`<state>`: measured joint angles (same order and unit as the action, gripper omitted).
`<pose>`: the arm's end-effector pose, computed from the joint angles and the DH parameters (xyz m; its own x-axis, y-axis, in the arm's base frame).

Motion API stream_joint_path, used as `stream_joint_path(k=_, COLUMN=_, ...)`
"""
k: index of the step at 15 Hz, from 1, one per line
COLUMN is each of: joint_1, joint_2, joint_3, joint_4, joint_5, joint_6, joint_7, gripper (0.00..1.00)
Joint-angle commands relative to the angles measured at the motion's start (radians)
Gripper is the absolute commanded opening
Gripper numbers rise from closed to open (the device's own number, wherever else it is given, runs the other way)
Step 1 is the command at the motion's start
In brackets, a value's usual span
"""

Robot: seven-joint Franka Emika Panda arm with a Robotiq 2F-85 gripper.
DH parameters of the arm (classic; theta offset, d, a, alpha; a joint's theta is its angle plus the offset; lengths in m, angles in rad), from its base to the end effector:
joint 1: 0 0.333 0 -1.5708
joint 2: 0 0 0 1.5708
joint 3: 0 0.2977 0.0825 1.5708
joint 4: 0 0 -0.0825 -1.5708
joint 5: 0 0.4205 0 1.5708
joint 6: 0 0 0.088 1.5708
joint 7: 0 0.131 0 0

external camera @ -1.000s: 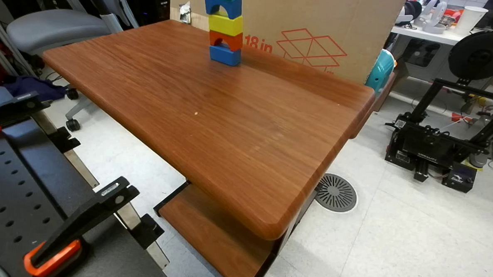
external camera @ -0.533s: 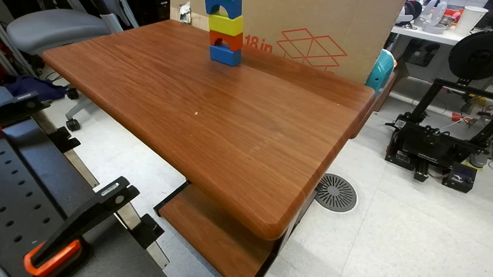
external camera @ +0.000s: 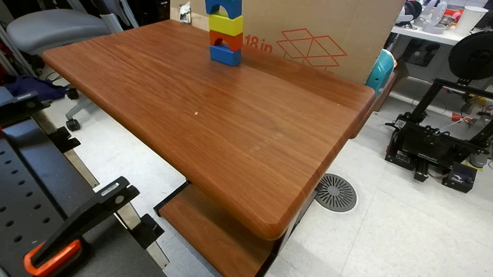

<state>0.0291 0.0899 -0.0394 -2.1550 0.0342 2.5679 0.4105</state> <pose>0.6139 -0.0063 0.3278 0.8563 -0.4329 0.2816 -0.4070 -0.9014 -0.1478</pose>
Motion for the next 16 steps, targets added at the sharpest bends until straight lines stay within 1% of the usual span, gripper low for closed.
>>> stream_joint_path(k=1, joint_1=-0.013, joint_2=0.063, joint_3=0.012, joint_4=0.095, joint_5=0.039, joint_6=-0.085, joint_7=-0.098, gripper=0.08)
stream_joint_path(k=4, joint_1=-0.006, joint_2=0.108, joint_3=0.002, joint_4=0.132, joint_5=-0.008, joint_6=-0.072, joint_7=-0.091, gripper=0.08)
stream_joint_path(k=11, joint_1=0.001, joint_2=0.178, joint_3=0.008, joint_4=0.18, joint_5=-0.006, joint_6=-0.092, joint_7=-0.157, gripper=0.08)
stream_joint_path(k=16, joint_1=0.002, joint_2=0.194, joint_3=0.007, joint_4=0.199, joint_5=-0.007, joint_6=-0.131, joint_7=-0.179, gripper=0.08)
